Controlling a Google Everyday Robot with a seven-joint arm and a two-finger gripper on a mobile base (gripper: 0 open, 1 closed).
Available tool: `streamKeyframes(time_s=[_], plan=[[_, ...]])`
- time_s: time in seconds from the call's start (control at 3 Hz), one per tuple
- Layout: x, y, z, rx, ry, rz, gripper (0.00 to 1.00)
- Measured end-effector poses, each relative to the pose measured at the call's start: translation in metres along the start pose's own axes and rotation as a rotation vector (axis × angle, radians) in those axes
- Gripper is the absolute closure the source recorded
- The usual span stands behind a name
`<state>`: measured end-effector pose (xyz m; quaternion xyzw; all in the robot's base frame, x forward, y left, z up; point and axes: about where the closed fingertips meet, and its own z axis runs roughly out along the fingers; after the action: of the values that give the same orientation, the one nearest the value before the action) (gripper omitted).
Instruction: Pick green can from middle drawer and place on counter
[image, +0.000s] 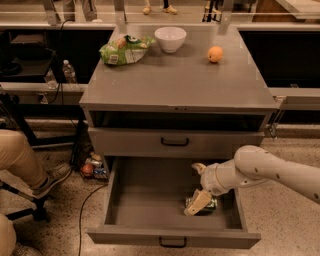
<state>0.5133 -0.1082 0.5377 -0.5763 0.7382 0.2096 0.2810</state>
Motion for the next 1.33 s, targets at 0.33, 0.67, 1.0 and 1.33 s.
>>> streamKeyframes(time_s=[0.33, 0.67, 1.0, 1.33], plan=[[0.019, -0.005, 0.012, -0.002, -0.010, 0.003, 0.00], [0.049, -0.018, 0.029, -0.009, 0.008, -0.045, 0.00], [0.079, -0.032, 0.039, -0.018, 0.024, -0.072, 0.00], [0.113, -0.046, 0.050, -0.022, 0.065, -0.094, 0.00]])
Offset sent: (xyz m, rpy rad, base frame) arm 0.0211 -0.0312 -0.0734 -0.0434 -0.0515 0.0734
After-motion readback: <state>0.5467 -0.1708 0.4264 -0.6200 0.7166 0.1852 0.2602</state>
